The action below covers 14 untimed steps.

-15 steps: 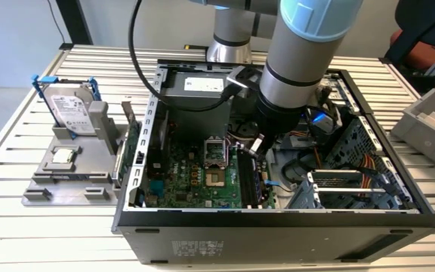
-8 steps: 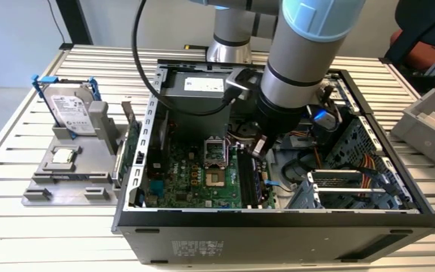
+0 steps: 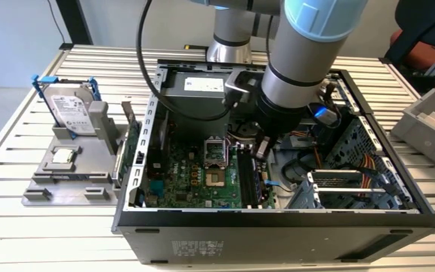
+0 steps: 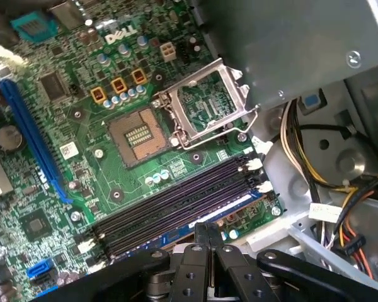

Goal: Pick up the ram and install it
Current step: 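Press down the ram until it locks into place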

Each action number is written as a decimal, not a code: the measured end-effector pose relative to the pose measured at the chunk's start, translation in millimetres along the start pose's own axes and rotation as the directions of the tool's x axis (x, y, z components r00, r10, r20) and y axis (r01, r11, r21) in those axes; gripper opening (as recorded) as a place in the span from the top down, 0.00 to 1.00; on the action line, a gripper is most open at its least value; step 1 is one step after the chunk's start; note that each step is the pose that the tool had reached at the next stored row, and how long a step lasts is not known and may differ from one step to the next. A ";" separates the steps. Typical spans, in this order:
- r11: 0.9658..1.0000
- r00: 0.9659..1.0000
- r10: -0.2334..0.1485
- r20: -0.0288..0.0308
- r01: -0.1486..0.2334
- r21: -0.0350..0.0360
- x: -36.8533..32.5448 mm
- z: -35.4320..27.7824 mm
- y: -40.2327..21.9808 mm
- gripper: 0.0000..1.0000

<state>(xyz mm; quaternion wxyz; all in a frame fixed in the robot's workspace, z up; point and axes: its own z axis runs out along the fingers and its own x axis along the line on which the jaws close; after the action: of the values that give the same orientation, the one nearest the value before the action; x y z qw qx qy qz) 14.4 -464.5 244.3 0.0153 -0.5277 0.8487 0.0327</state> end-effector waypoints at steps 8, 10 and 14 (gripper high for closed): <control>0.993 0.993 -0.120 -0.004 0.120 -0.008 -0.5 0.1 -1.1 1.00; 0.989 0.989 -0.151 -0.005 0.151 -0.010 -0.5 0.1 -1.1 1.00; 0.975 0.975 -0.222 -0.007 0.222 -0.014 -0.5 0.2 -1.1 1.00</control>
<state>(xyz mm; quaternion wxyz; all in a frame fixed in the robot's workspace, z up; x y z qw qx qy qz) 15.6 -464.5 244.1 0.0117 -0.6194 0.7842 0.0342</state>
